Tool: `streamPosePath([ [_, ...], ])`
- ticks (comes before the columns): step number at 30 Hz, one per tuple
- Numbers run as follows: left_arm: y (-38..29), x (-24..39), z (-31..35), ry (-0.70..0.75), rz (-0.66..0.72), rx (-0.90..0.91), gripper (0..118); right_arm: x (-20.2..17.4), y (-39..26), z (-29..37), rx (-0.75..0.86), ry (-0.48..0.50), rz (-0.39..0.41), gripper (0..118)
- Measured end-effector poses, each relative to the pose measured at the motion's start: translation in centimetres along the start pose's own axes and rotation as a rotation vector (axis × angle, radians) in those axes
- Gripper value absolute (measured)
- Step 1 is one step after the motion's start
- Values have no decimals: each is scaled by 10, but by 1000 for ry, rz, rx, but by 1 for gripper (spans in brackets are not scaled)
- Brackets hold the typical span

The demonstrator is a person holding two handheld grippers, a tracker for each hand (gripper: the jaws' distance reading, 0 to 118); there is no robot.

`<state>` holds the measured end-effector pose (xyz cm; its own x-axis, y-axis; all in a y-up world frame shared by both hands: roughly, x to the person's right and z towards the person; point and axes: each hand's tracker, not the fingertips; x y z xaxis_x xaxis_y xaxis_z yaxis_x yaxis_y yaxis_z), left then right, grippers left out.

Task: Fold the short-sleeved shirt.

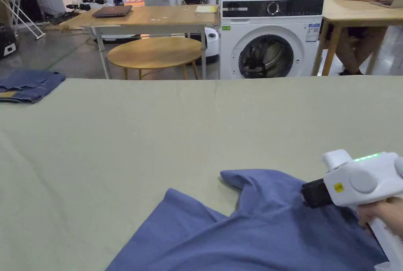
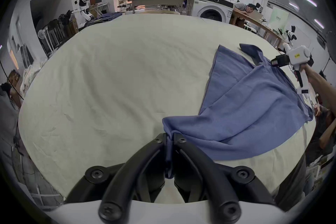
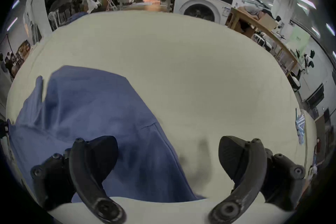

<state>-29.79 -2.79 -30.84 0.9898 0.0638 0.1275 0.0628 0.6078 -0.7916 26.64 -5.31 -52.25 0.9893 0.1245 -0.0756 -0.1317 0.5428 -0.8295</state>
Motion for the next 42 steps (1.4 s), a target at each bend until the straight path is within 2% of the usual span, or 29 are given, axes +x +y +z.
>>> streamPosePath([
  [3, 1, -2, -2, 1, 6, -12, 1, -12, -2, -8, -77, -6, 59, 111],
  [4, 1, -1, -2, 2, 8, -12, 1, -13, -4, -4, -68, 4, 66, 95],
  [5, 1, -1, -1, 2, 6, -13, 1, -14, -4, 6, -43, 99, 40, 73],
  [6, 2, 0, -1, 4, 3, -15, 1, -17, -4, 15, -44, 133, 20, 41],
  [7, 3, 2, 1, 6, 2, -14, 1, -26, -6, 27, -22, 109, 47, 0],
  [8, 4, 2, 3, 7, 2, -13, 1, -33, -9, 39, 47, 79, 87, 0],
  [9, 4, -2, 3, 9, 0, -11, 1, -35, -12, 48, 36, 52, 141, 0],
  [12, 11, -1, 15, 17, 1, 13, 1, -29, -15, 89, 79, 64, 127, 0],
  [16, 25, -2, 35, 21, 30, 68, 1, -12, -18, 154, 198, 59, 61, 0],
  [21, 53, 14, 60, 27, 18, 145, 1, 15, -22, 230, 334, 29, 30, 0],
  [33, 182, 80, 160, 41, -87, 405, 1, 69, -23, 416, 668, -134, -69, 0],
  [42, 268, 108, 205, 100, -91, 494, 1, 98, -1, 477, 759, -195, -175, 0],
])
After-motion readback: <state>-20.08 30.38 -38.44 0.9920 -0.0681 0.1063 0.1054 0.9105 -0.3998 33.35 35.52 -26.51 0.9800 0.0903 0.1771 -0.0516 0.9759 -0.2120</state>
